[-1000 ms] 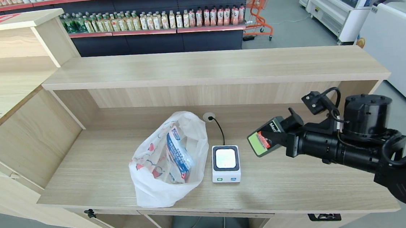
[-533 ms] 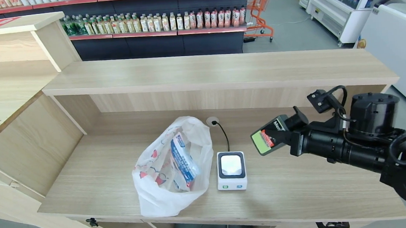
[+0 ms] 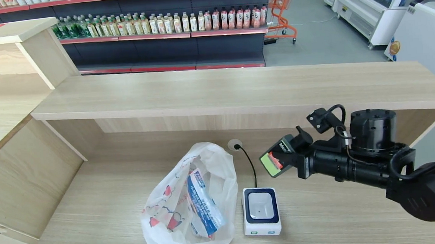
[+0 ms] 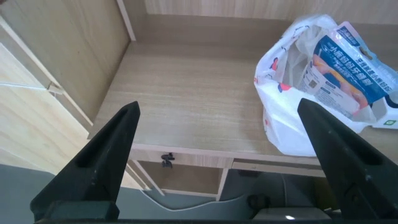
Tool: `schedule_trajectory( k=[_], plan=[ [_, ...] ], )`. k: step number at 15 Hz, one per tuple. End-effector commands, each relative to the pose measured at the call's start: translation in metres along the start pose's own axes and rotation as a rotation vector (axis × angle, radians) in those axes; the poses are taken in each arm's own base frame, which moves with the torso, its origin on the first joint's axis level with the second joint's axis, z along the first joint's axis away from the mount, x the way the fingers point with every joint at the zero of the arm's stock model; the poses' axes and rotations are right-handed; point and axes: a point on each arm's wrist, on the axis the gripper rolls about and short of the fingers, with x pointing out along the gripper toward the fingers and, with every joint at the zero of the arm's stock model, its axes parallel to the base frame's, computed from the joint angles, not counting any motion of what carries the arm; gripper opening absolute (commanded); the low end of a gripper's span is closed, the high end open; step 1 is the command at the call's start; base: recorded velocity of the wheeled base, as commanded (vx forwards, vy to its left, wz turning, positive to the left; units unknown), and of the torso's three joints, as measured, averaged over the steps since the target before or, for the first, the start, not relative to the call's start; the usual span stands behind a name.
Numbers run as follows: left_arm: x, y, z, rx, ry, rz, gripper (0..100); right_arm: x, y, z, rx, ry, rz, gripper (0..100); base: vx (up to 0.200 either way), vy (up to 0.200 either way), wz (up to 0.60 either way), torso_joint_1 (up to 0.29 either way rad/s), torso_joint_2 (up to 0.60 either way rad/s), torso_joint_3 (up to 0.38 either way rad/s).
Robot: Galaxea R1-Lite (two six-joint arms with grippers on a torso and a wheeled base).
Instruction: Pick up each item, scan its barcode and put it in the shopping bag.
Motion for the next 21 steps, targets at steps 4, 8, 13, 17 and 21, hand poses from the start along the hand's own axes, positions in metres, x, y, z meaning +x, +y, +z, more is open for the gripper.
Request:
schedule_trajectory(
  k=[4,8,13,17,21],
  plan=[
    [0.0,0.0,0.0,0.0,-0.001,0.0,100,0.006,0.022,-0.015,0.058,0.072,0.098,0,0.0,0.0,0.0,0.0,0.0,0.0],
    [0.0,0.0,0.0,0.0,-0.001,0.002,100,0.024,0.027,-0.027,0.038,0.107,0.132,0,0.0,0.0,0.0,0.0,0.0,0.0],
    [0.0,0.0,0.0,0.0,-0.001,0.0,100,0.072,0.032,-0.07,-0.221,0.184,0.226,0,0.0,0.0,0.0,0.0,0.0,0.0],
    [0.0,0.0,0.0,0.0,-0.001,0.0,100,0.117,0.045,-0.076,-0.369,0.127,0.279,0,0.0,0.0,0.0,0.0,0.0,0.0],
    [0.0,0.0,0.0,0.0,-0.001,0.0,100,0.142,0.043,-0.082,-0.443,0.094,0.285,0,0.0,0.0,0.0,0.0,0.0,0.0]
  ],
)
